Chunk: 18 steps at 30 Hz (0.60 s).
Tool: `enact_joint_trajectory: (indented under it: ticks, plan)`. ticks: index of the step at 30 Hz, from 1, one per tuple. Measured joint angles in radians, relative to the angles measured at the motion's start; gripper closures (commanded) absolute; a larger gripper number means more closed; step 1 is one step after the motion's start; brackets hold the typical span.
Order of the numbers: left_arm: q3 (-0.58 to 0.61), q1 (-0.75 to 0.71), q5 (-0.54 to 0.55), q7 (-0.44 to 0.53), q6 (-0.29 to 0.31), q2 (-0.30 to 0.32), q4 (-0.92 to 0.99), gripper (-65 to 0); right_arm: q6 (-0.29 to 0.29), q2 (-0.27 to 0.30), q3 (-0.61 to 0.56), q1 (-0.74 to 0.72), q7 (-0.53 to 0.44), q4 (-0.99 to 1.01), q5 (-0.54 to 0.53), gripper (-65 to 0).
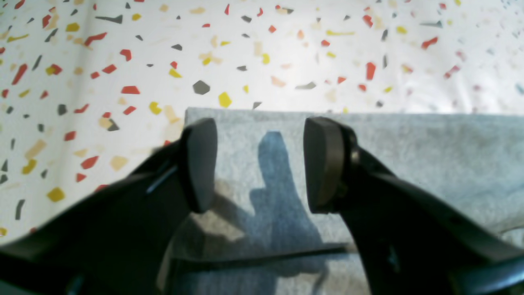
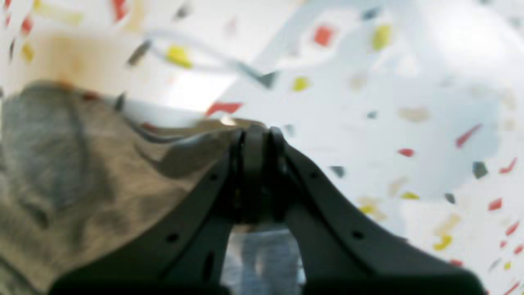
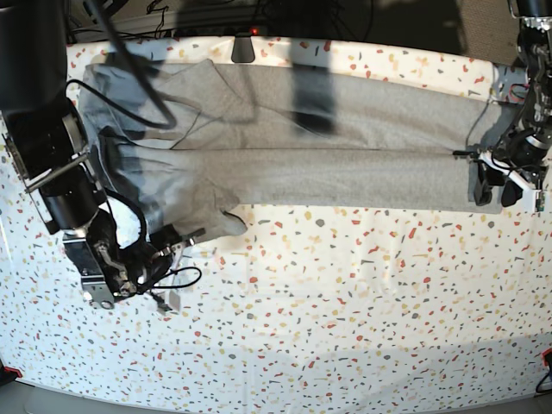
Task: Fold the T-shirt properly
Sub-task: 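Grasp the sleeve end nearest the right gripper and fold it inward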
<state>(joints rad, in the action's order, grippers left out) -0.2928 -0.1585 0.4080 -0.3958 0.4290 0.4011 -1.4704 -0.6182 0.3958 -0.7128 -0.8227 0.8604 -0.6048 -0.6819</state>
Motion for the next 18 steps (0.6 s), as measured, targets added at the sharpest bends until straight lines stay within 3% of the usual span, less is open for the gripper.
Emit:
enact_joint_trajectory:
  ticks: [6,13,18]
  plan:
    - [0.000,-0.002,-0.026,-0.002,0.000,0.000,0.000,-33.1,0.010,0.043,-0.002,0.050,0.115,-0.284,-0.108,0.0]
    - [0.000,-0.002,-0.026,-0.003,0.000,-0.001,0.000,-33.1,0.158,0.175,-0.003,0.225,0.143,-0.750,-0.128,0.0]
    - [0.000,-0.002,-0.026,-0.002,0.000,0.000,0.000,-33.1,0.230,0.222,-0.003,0.364,0.162,-1.011,-0.075,0.0]
